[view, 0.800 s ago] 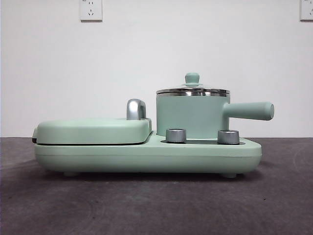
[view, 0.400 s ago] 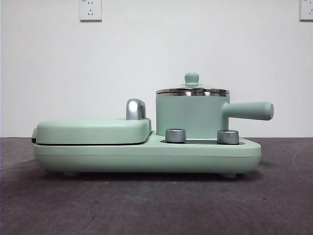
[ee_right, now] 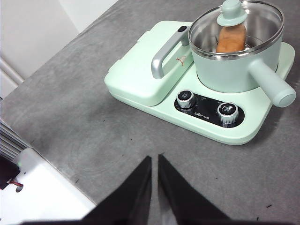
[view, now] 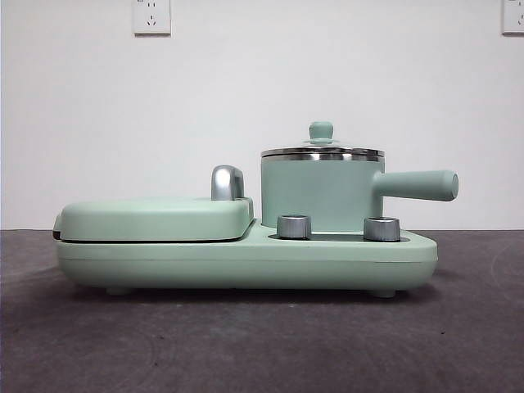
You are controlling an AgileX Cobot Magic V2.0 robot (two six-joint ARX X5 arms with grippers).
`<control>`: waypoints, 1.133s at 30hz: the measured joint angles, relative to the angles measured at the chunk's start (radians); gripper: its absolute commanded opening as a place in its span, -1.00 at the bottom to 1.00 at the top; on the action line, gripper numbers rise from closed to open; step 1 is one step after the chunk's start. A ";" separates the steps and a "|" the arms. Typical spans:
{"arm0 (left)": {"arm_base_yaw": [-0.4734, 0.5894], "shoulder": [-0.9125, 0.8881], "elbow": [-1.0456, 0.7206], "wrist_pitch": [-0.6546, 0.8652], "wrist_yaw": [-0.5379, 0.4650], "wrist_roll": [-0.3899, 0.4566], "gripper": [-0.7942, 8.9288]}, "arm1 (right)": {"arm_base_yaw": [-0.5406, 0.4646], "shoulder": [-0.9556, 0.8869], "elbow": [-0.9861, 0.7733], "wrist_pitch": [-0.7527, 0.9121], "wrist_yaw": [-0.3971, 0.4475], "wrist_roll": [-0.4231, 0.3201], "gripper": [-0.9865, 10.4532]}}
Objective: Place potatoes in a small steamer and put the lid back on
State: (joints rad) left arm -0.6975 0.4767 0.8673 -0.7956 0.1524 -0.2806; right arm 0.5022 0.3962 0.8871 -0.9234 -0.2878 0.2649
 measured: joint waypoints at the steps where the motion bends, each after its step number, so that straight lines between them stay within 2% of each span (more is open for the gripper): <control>1: 0.006 -0.002 0.000 0.005 0.000 0.000 -0.82 | 0.000 0.000 0.000 0.000 0.000 0.000 -0.79; 4: 0.055 -0.016 -0.024 0.037 0.003 0.000 -0.82 | 0.000 0.000 0.000 0.000 0.000 0.000 -0.79; 7: 0.151 -0.053 -0.099 0.108 0.003 0.003 -0.82 | 0.000 0.000 0.000 0.000 0.000 0.000 -0.79; 12: 0.396 -0.185 -0.338 0.295 0.002 0.126 -0.82 | 0.000 0.000 0.000 0.000 0.000 0.000 -0.79; 15: 0.521 -0.281 -0.501 0.403 -0.001 0.161 -0.82 | 0.000 0.000 0.000 0.000 0.000 0.000 -0.79; 18: 0.598 -0.365 -0.640 0.458 -0.001 0.176 -0.82 | 0.000 0.000 0.000 0.000 0.000 0.000 -0.79; 23: 0.662 -0.464 -0.781 0.455 -0.001 0.183 -0.82 | 0.000 0.000 0.000 0.000 0.000 0.000 -0.79; 26: 0.669 -0.473 -0.793 0.498 -0.020 0.183 -0.82 | 0.000 0.000 0.000 0.000 0.000 0.000 -0.79; 31: 0.671 -0.472 -0.800 0.515 -0.121 0.183 -0.82 | 0.000 0.000 0.000 0.000 0.000 0.000 -0.79; 34: 0.674 -0.472 -0.819 0.572 -0.128 0.183 -0.82 | 0.000 0.001 0.000 0.000 0.000 0.000 -0.79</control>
State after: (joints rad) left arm -0.0238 0.0051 0.0486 -0.2234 0.0242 -0.0971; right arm 0.5022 0.3969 0.8871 -0.9234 -0.2878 0.2649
